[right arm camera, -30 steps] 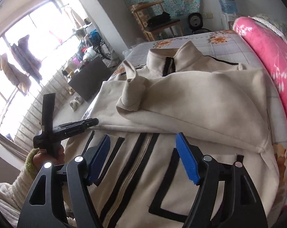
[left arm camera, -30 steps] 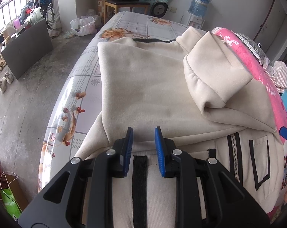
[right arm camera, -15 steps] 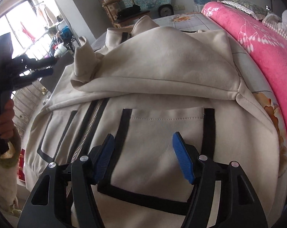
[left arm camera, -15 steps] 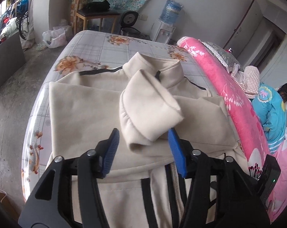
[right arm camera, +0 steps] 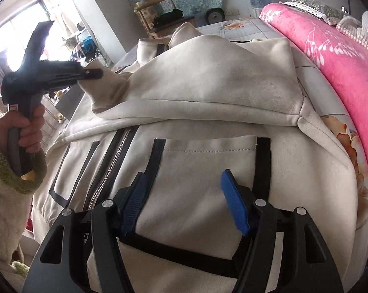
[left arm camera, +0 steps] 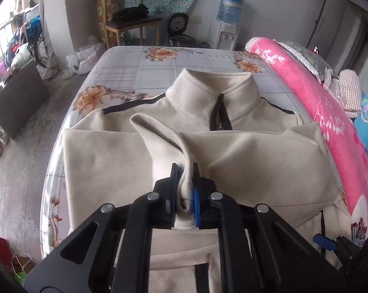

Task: Fold large clothes

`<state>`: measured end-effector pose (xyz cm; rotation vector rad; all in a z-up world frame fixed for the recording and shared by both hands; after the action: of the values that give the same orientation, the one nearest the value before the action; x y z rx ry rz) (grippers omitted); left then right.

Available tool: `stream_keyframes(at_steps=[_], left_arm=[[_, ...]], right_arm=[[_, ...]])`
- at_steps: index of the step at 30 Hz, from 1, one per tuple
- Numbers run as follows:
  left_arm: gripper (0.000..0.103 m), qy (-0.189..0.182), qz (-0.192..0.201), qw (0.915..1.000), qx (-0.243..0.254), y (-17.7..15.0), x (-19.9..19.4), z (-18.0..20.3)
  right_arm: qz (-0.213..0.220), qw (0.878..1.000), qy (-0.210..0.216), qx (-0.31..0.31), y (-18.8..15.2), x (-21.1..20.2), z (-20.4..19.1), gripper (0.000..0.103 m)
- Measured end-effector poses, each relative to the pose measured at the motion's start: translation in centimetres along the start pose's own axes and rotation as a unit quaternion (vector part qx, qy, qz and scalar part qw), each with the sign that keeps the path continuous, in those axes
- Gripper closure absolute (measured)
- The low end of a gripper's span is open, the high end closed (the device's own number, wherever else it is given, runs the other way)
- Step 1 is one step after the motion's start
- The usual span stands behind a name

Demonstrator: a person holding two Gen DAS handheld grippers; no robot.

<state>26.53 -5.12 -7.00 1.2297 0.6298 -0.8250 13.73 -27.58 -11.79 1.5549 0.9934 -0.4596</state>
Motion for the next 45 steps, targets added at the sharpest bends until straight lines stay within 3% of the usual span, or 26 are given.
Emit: stream_keyframes(at_steps=[3, 6, 10, 12, 14, 21, 26, 28, 30, 33, 37, 40, 42, 45], left_arm=[[0.094, -0.025, -0.007, 0.998, -0.058, -0.9, -2.1, -4.2], [0.091, -0.058, -0.044, 0.9888, -0.13, -2.7, -2.1, -8.4], [0.064, -0.069, -0.065, 0.9756, -0.198, -4.6, -1.4, -12.3], [0.064, -0.104, -0.075, 0.9653, -0.227, -4.8, -1.0, -12.6], [0.064, -0.118, -0.08, 0.9603, -0.24, -4.5, -0.4, -12.4], [0.064, -0.076, -0.109, 0.9607, -0.243, -3.4, 3.0, -12.1], [0.067, -0.07, -0.115, 0.9613, -0.24, -2.8, 3.7, -11.5], [0.084, -0.072, -0.121, 0.9644, -0.224, -2.7, 3.7, -10.8], [0.092, -0.064, -0.116, 0.9698, -0.205, -2.6, 3.5, -10.0], [0.095, -0.06, -0.091, 0.9818, -0.155, -1.1, 2.6, -7.4], [0.096, -0.122, -0.036, 0.99, -0.061, 3.1, -1.1, 0.2], [0.096, -0.18, 0.052, 0.9821, -0.021, 7.3, -6.8, 4.2], [0.096, -0.194, 0.089, 0.9763, -0.033, 9.1, -9.2, 3.9], [0.096, -0.148, 0.077, 0.984, -0.063, 8.9, -7.2, 0.1]], right_arm=[[0.0, 1.0, 0.003, 0.006, 0.0, 0.0, 0.3, 0.04], [0.001, 1.0, 0.005, 0.009, 0.1, 0.1, 0.5, 0.04], [-0.005, 1.0, 0.004, 0.017, 0.3, 0.0, 0.6, 0.04], [-0.008, 1.0, -0.003, 0.02, 0.3, -0.2, 0.8, 0.04], [-0.009, 1.0, -0.011, 0.025, 0.3, -0.4, 1.2, 0.04], [0.0, 0.998, -0.025, 0.053, -0.2, -2.0, 2.6, 0.04], [-0.001, 0.998, -0.032, 0.061, -0.7, -2.5, 3.1, 0.04], [-0.001, 0.997, -0.032, 0.063, -0.8, -2.5, 3.2, 0.04], [0.001, 0.997, -0.032, 0.064, -0.9, -2.7, 3.3, 0.04], [0.006, 0.998, -0.032, 0.061, -0.8, -2.8, 3.3, 0.04], [0.0, 0.998, -0.03, 0.062, -0.9, -2.3, 3.5, 0.04], [-0.003, 0.997, -0.03, 0.065, -0.9, -1.9, 3.6, 0.04], [-0.003, 0.997, -0.033, 0.063, -0.9, -1.8, 3.6, 0.04], [-0.002, 0.997, -0.046, 0.056, -0.8, -2.1, 3.7, 0.04]])
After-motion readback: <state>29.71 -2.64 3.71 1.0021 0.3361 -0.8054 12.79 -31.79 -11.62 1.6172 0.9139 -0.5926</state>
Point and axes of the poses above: each gripper's, at about its wrist camera, not at the fingertips, and x roughly the way its jaws point, z to its right, y to its top, the point moved 8 cm from there along x, roughly the way its jaws point, and after that the axes turned 10 degrees about -x, right-handed, at the moved point
